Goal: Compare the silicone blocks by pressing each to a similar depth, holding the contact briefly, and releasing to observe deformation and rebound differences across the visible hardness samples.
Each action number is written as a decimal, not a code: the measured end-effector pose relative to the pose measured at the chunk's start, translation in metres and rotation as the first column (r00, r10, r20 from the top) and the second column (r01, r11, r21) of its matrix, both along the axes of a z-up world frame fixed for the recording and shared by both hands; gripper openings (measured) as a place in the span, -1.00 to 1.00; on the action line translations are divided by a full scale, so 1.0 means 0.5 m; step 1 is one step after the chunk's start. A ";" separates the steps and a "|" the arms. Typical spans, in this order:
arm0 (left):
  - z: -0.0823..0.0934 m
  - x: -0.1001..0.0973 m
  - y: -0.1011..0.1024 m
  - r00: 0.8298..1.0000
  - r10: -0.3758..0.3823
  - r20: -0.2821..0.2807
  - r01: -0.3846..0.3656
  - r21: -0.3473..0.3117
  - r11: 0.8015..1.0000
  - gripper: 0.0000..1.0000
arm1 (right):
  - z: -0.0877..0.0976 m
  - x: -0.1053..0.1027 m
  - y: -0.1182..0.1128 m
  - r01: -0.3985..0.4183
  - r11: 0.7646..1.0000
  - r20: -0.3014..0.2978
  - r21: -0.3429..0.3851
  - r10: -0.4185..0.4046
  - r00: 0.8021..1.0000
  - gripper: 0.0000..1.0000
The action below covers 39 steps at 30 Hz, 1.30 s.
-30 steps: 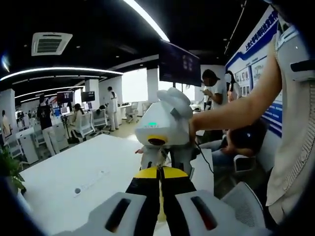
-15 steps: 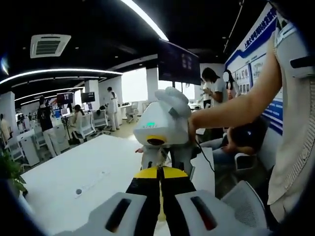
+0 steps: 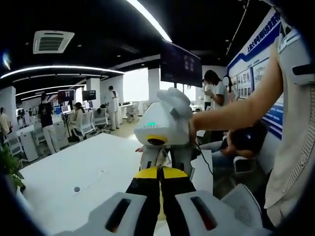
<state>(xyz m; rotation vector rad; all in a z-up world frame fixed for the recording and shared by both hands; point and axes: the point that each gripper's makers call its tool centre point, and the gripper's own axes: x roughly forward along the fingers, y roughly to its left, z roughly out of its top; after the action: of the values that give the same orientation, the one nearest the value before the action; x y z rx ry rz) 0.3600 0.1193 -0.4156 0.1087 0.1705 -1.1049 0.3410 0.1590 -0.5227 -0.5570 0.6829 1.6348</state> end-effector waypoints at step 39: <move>0.009 -0.021 -0.013 1.000 0.004 -0.030 -0.005 -0.023 1.000 -1.00 | 0.004 -0.007 -0.006 -0.033 0.999 0.036 0.005 0.033 0.999 -0.42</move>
<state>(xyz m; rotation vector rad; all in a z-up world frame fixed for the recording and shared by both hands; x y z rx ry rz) 0.3497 0.1127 -0.4110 0.0713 0.1846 -1.1039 0.3373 0.1562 -0.5209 -0.5948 0.6450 1.6527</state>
